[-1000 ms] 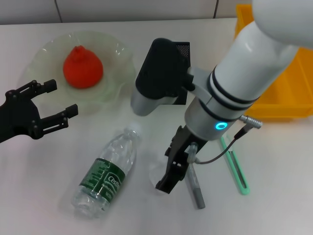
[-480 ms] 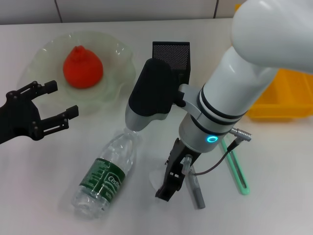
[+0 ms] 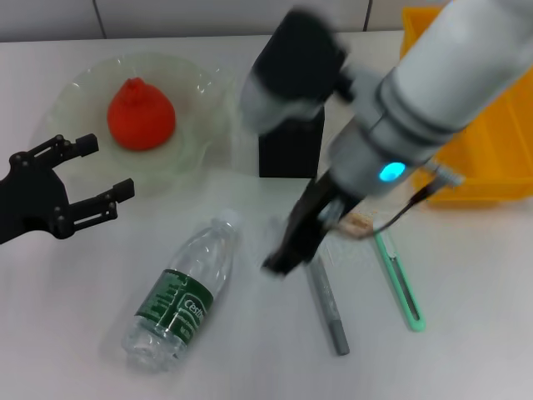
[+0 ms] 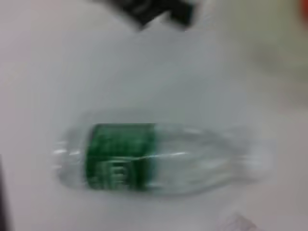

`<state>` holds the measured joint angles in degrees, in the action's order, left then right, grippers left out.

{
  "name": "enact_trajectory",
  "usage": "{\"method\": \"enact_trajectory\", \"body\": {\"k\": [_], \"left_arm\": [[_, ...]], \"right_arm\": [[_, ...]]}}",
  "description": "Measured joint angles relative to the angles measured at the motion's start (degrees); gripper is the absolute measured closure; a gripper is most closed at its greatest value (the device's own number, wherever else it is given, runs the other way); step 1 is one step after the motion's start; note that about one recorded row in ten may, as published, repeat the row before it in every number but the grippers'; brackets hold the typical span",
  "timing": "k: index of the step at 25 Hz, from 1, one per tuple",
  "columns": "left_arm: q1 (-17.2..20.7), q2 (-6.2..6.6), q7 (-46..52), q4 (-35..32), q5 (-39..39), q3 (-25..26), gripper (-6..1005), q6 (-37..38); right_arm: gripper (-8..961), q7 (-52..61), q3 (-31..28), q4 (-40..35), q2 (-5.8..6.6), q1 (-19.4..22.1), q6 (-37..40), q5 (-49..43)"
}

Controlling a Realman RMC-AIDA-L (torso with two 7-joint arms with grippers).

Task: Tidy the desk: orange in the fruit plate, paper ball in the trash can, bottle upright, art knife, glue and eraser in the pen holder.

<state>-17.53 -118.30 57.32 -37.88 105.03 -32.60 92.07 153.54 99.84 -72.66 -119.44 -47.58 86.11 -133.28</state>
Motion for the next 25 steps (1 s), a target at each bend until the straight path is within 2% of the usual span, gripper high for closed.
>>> {"method": "enact_trajectory", "body": {"k": [1, 5, 6, 7, 13, 16, 25], "left_arm": [[-0.1, 0.00, 0.0, 0.0, 0.0, 0.0, 165, 0.2], [-0.6, 0.00, 0.0, 0.0, 0.0, 0.0, 165, 0.7], [-0.7, 0.00, 0.0, 0.0, 0.0, -0.1, 165, 0.8], [-0.7, 0.00, 0.0, 0.0, 0.0, -0.1, 165, 0.8], [-1.4, -0.02, 0.0, 0.0, 0.0, -0.1, 165, 0.8], [-1.8, -0.07, 0.0, 0.0, 0.0, -0.2, 164, 0.8], [-2.8, -0.18, 0.9, 0.0, 0.0, -0.3, 166, 0.8]], "right_arm": [[399, 0.1, -1.6, -1.7, -0.01, 0.7, 0.8, -1.9], [408, 0.4, -12.1, -9.9, 0.03, 4.5, 2.2, -10.8], [410, 0.1, -17.9, -12.1, 0.10, 5.8, 2.2, -13.4], [410, 0.1, -17.9, -12.1, 0.10, 5.8, 2.2, -13.4], [407, -2.6, -30.4, -13.9, 0.22, 8.7, -0.5, -20.3], [405, -3.6, -34.2, -12.8, 0.26, 10.3, -4.0, -22.3], [401, -3.6, -38.7, -6.4, 0.33, 11.2, -10.6, -25.6]]}}
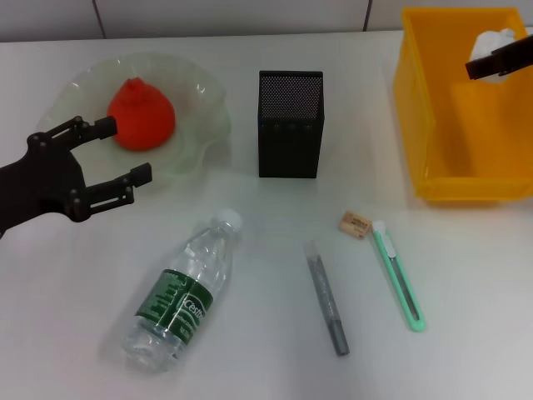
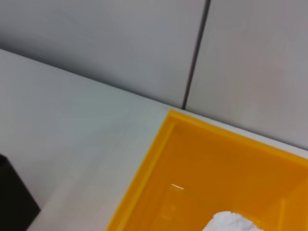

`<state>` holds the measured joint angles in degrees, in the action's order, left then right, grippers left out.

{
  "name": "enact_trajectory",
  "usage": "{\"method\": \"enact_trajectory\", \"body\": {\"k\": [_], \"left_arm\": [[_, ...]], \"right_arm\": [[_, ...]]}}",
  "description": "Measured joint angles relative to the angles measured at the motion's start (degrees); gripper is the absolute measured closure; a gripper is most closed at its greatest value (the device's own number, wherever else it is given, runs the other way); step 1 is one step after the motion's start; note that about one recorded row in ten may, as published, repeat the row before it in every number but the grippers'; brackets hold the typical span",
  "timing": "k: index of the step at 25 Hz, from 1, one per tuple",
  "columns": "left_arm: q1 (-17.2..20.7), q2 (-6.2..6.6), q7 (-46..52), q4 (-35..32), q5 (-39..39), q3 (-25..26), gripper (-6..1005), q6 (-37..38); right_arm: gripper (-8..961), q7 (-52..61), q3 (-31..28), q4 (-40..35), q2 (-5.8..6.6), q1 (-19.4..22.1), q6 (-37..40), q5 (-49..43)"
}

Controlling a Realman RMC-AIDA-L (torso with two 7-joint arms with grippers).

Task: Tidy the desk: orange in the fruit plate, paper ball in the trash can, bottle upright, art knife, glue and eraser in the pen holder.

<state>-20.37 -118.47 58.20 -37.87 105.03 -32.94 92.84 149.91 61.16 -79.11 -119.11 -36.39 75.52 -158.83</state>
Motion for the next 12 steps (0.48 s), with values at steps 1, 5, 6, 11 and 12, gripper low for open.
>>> {"method": "enact_trajectory", "body": {"k": [1, 5, 6, 11, 12], "left_arm": [[-0.5, -0.01, 1.4, 0.5, 0.0, 0.1, 167, -0.1], [-1.5, 0.13, 3.3, 1.0, 0.3, -0.1, 169, 0.4], [-1.9, 0.06, 3.3, 0.8, 0.4, -0.3, 169, 2.5], [-3.2, -0.28, 7.3, -1.5, 0.2, -2.4, 169, 8.0], [-3.2, -0.28, 7.3, -1.5, 0.2, -2.4, 169, 8.0]], "right_arm": [[401, -0.1, -0.3, 0.1, 0.02, 0.3, -0.6, 0.1], [399, -1.4, -0.6, -2.5, -0.23, 2.6, -1.3, 4.0], [364, -3.8, -0.7, -5.5, -0.46, 5.6, -2.2, 9.7], [187, -18.1, -1.1, -8.2, -0.60, 14.3, -4.1, 30.8], [145, -18.1, -1.1, -8.2, -0.60, 14.3, -4.1, 30.8]]}}
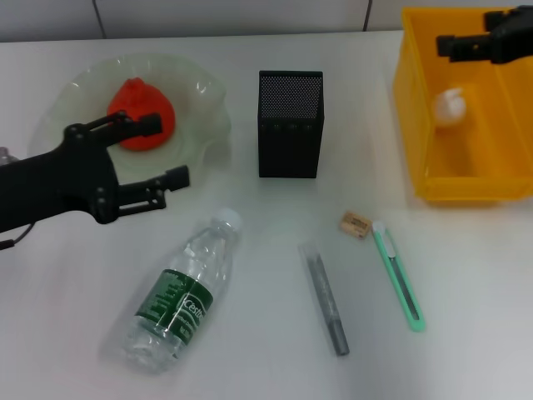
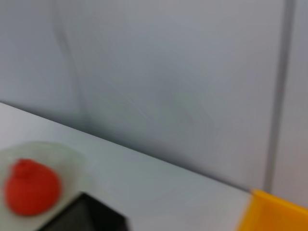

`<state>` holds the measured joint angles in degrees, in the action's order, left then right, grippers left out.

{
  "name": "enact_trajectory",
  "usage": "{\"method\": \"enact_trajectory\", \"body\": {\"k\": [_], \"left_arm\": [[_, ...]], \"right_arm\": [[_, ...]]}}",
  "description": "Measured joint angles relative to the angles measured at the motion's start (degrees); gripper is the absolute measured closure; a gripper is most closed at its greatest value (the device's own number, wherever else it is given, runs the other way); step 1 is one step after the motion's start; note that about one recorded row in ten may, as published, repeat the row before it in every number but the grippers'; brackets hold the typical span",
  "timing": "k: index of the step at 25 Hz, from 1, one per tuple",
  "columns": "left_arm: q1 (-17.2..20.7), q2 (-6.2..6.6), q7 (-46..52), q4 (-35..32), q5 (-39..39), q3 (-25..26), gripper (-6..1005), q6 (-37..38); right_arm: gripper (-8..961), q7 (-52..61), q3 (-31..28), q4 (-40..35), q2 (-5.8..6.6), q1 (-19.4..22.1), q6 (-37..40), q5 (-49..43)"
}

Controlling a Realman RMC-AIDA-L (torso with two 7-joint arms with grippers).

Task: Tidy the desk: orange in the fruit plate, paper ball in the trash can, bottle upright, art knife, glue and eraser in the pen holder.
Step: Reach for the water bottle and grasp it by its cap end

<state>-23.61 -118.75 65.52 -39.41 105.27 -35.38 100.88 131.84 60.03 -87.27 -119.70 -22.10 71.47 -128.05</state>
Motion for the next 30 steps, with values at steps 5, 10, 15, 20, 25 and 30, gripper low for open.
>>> {"method": "enact_trajectory", "body": {"k": [5, 10, 15, 20, 25, 30], "left_arm": [[0.1, -0.43, 9.5, -8.5, -4.5, -14.0, 168, -2.8], [7.5, -0.19, 24.0, -30.1, -10.5, -38.1, 168, -21.6], [14.7, 0.00, 45.5, -50.7, 4.3, -52.2, 172, -35.7], [17.2, -0.11, 61.9, -59.7, 19.6, -61.3, 186, -39.5], [17.1, -0.28, 81.2, -64.6, 37.3, -70.8, 199, -40.3], [15.0, -0.36, 91.2, -64.8, 46.2, -75.6, 212, -39.5]], "right_arm": [[104, -22.2, 0.3, 6.5, -0.04, 8.0, 0.7, 22.2], [104, -45.1, -0.4, 17.6, 0.27, 13.2, 9.1, 39.9], [104, -65.3, -3.4, 34.0, 0.35, 14.3, 20.3, 41.5], [104, -74.8, -3.3, 40.5, 0.37, 14.3, 23.2, 41.0], [105, -82.0, -3.3, 47.1, 0.34, 14.0, 23.6, 38.3], [105, -85.7, -3.4, 53.8, 0.44, 12.1, 21.8, 38.2]]}}
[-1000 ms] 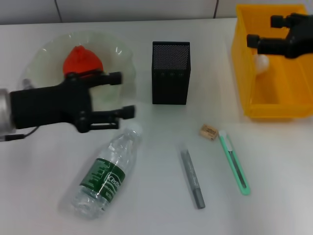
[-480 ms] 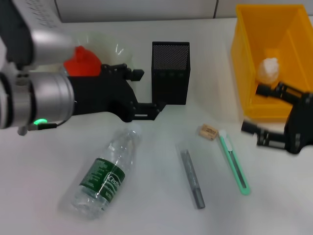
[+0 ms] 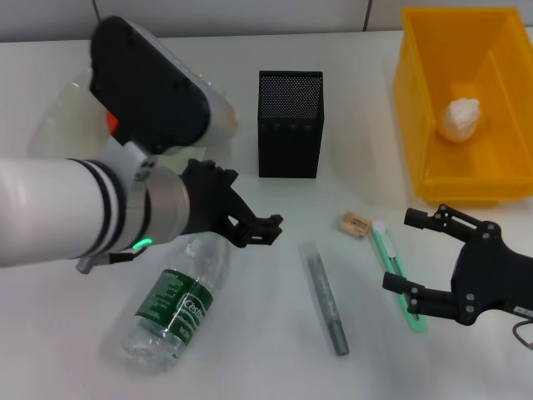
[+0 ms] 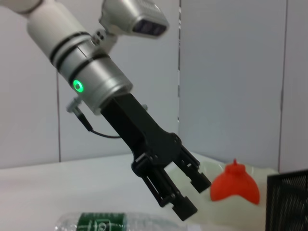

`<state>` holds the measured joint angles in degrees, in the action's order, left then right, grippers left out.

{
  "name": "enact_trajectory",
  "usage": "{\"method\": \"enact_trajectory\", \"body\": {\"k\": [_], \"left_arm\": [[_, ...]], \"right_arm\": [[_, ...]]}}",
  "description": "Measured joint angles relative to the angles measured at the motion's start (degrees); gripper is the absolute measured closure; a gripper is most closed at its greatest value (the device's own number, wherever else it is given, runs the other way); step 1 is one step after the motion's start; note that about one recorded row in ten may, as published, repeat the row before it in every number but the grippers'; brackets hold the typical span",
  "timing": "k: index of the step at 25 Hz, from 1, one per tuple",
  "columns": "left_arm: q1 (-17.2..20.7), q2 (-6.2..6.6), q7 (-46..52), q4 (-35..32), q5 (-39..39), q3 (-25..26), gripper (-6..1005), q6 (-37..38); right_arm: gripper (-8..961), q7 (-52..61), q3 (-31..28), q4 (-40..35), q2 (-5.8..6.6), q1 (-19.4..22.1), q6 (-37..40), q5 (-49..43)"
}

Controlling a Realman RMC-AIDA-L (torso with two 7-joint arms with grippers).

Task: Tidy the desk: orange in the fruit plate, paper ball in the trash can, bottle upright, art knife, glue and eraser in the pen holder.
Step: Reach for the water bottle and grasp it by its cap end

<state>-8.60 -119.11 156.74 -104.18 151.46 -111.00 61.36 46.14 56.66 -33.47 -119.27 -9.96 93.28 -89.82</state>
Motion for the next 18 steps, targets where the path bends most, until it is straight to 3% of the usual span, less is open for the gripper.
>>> {"method": "enact_trajectory", "body": {"k": [2, 4, 7, 10, 18], "left_arm": [[0.0, 0.00, 0.0, 0.0, 0.0, 0.0, 218, 0.0], [-2.5, -0.07, 7.4, 1.3, 4.9, -3.6, 223, 1.5], [-2.5, -0.07, 7.4, 1.3, 4.9, -3.6, 231, 1.5], [-3.0, -0.07, 7.9, 6.5, 5.4, -3.5, 239, -1.0], [-4.1, -0.07, 8.0, 11.8, 5.9, -2.5, 260, -3.3]], "right_arm": [[105, -0.7, 0.1, 1.3, 0.06, -0.4, -1.4, -0.3], [105, -0.9, 0.2, 1.9, 0.06, -0.9, -2.8, -1.5], [105, -1.0, 0.3, 2.1, 0.05, -1.1, -3.1, -2.0], [105, -1.0, 0.4, 2.2, 0.03, -1.2, -3.3, -2.1], [105, -1.1, 0.5, 2.6, 0.00, -1.3, -3.3, -2.1]]}}
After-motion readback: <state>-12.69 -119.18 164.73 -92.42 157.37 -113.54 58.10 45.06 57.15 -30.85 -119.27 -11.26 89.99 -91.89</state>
